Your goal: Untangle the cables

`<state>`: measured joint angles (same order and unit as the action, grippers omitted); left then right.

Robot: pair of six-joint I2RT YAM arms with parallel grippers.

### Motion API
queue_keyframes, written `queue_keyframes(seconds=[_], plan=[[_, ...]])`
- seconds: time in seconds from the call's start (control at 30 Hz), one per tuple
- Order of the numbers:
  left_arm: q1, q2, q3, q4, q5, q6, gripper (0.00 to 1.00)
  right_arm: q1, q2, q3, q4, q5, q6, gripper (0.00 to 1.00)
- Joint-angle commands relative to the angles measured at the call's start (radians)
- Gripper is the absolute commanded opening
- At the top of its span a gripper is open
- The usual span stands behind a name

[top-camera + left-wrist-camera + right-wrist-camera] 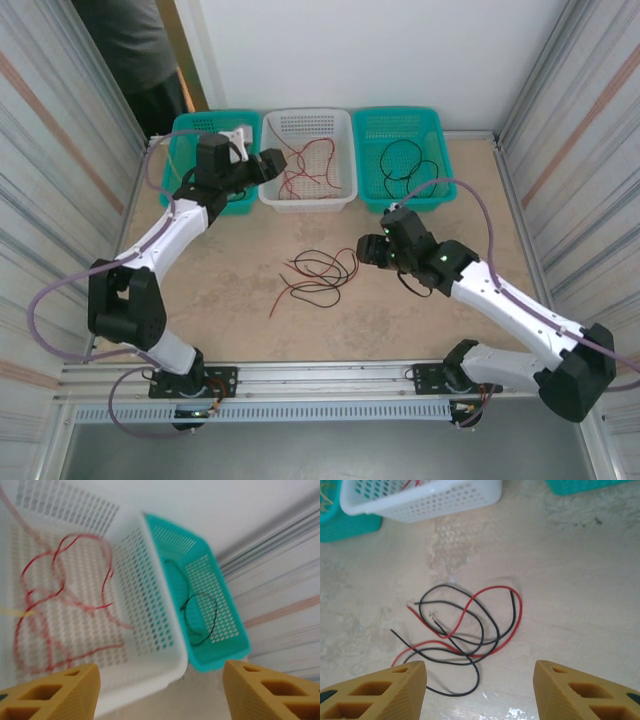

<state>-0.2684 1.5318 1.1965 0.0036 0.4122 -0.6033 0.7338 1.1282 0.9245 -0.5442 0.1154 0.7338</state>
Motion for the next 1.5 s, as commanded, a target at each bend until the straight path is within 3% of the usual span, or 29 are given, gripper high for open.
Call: queue_keyframes(seconds=[0.0,0.1,0.27,0.4,0.6,0.7,0.93,1.03,1.17,1.47], plan=[[-0.006,-0.17,-0.045,-0.06,-0.015,0.012,0.68,0.014,0.065,0.015,0.039,-0.007,0.029,0.59],[-0.01,-0.298,-0.079,-0.145,0.005,0.056,0.67,0.012,0.164,0.042,0.05,-0.048,0.02,0.59],[-0.017,-0.467,-0.141,-0.368,0.067,0.175,0.56,-0.01,0.324,0.117,0.008,-0.077,0.019,0.57],[-0.023,-0.559,-0.247,-0.47,0.074,0.217,0.54,-0.01,0.4,0.141,0.079,-0.142,0.061,0.56],[-0.026,-0.645,-0.349,-0.487,0.089,0.183,0.51,0.016,0.542,0.209,0.09,-0.111,0.16,0.46],[-0.026,-0.658,-0.354,-0.471,0.097,0.173,0.5,0.002,0.583,0.205,0.157,-0.154,0.183,0.4],[-0.029,-0.639,-0.315,-0.462,0.115,0.184,0.5,-0.009,0.657,0.242,0.137,-0.134,0.248,0.36],[-0.028,-0.636,-0.308,-0.449,0.115,0.181,0.5,-0.006,0.679,0.244,0.155,-0.138,0.261,0.27],[-0.03,-0.637,-0.304,-0.434,0.126,0.18,0.5,-0.012,0.685,0.269,0.162,-0.143,0.246,0.0],[-0.041,-0.664,-0.253,-0.425,0.207,0.261,0.53,0.092,0.423,0.316,0.108,-0.004,0.086,0.0]])
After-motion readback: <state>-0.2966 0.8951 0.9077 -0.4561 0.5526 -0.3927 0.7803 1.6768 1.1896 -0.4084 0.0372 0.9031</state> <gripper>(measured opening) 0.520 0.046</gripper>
